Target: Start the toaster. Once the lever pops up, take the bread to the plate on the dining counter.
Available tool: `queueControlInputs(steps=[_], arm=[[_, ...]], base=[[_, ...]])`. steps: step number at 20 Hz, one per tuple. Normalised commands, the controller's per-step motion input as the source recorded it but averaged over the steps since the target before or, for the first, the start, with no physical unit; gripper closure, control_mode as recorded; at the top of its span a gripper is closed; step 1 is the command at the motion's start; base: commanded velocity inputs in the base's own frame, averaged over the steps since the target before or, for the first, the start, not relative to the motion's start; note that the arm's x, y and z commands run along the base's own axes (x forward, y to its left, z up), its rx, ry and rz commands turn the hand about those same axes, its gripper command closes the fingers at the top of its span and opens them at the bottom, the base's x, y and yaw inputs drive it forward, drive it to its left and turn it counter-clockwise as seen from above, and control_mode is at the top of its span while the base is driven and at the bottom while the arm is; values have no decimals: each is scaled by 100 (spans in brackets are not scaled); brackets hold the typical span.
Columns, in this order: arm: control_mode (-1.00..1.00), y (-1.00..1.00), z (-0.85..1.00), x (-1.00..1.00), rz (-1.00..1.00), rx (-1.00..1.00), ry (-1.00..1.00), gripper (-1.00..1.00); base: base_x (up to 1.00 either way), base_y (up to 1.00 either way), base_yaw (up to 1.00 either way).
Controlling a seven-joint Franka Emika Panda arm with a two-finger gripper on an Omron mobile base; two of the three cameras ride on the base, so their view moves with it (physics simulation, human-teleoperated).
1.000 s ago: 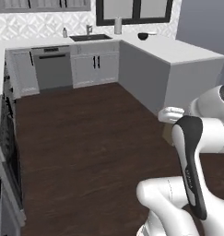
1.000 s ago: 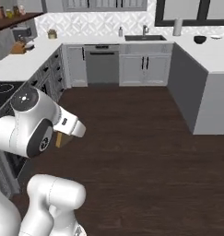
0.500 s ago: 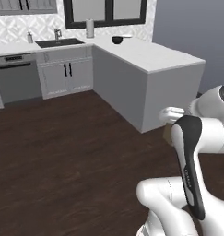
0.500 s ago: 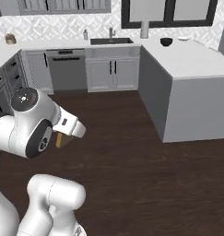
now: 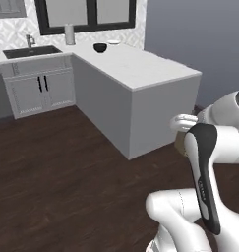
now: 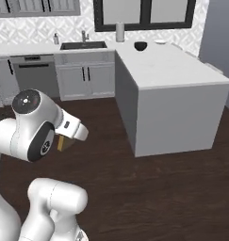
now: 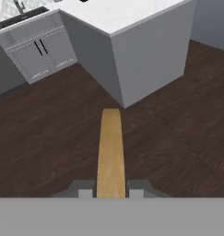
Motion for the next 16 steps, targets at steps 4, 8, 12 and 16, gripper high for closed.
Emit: queueControlInputs(steps=[4, 8, 12, 16], arm=[[100, 0, 0, 0, 0, 0, 0, 100], [100, 0, 0, 0, 0, 0, 0, 100], [100, 0, 0, 0, 0, 0, 0, 100], [100, 0, 0, 0, 0, 0, 0, 100]], base=[[100, -99, -12], [100, -100, -8], [100, -100, -3], [100, -100, 0]])
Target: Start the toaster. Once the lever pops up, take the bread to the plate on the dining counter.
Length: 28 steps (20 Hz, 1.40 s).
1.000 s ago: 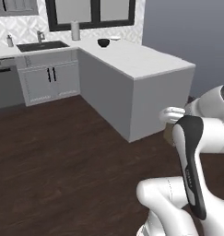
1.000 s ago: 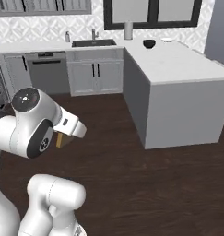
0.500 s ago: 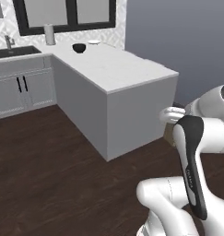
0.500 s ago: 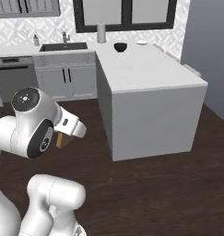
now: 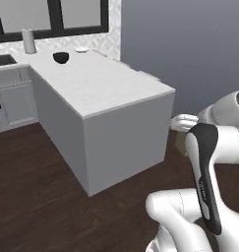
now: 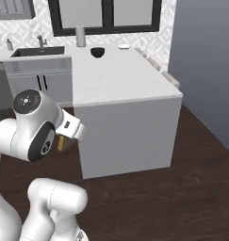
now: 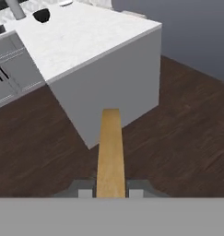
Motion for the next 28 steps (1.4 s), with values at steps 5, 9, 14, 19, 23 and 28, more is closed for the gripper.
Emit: queueControlInputs(steps=[5, 9, 14, 19, 23, 28], arm=[[100, 0, 0, 0, 0, 0, 0, 100], [100, 0, 0, 0, 0, 0, 0, 100], [100, 0, 0, 0, 0, 0, 0, 100], [100, 0, 0, 0, 0, 0, 0, 100], [100, 0, 0, 0, 0, 0, 0, 100], [100, 0, 0, 0, 0, 0, 0, 100]], base=[[100, -100, 2], [100, -100, 18], [100, -100, 24], [88, -100, 26], [67, -100, 28], [72, -100, 27]])
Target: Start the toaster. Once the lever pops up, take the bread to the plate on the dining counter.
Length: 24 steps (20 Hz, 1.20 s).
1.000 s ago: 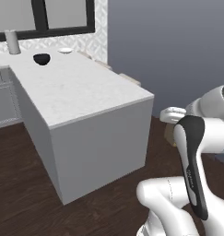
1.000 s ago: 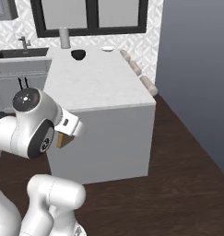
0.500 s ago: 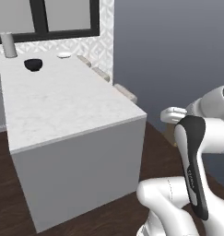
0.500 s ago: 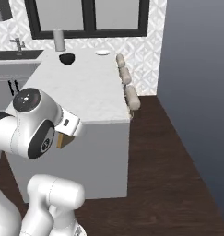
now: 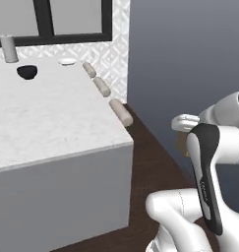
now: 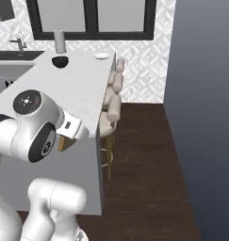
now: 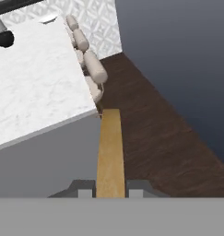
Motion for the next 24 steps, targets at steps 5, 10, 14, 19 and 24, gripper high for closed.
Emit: queueControlInputs(steps=[5, 10, 14, 19, 24], arm=[[100, 0, 0, 0, 0, 0, 0, 100], [100, 0, 0, 0, 0, 0, 0, 100], [100, 0, 0, 0, 0, 0, 0, 100], [100, 0, 0, 0, 0, 0, 0, 100], [100, 0, 0, 0, 0, 0, 0, 100]], base=[[83, -100, 29], [94, -100, 28], [100, -97, 27], [100, -82, 32], [100, -63, 40]])
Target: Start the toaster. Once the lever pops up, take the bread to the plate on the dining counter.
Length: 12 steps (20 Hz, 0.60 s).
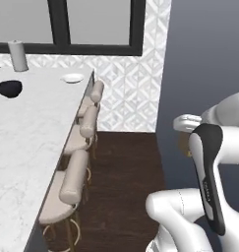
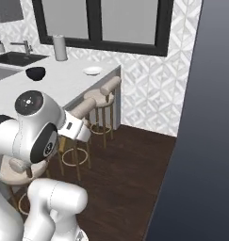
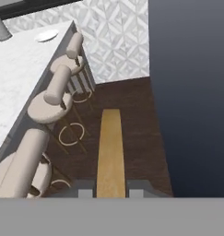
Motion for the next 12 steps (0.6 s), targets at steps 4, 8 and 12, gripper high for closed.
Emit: queueControlInputs(steps=[4, 8, 12], arm=[[100, 0, 0, 0, 0, 0, 0, 100], [100, 0, 0, 0, 0, 0, 0, 100], [100, 0, 0, 0, 0, 0, 0, 100]], base=[[100, -49, 47], [100, -53, 47], [95, -64, 46]])
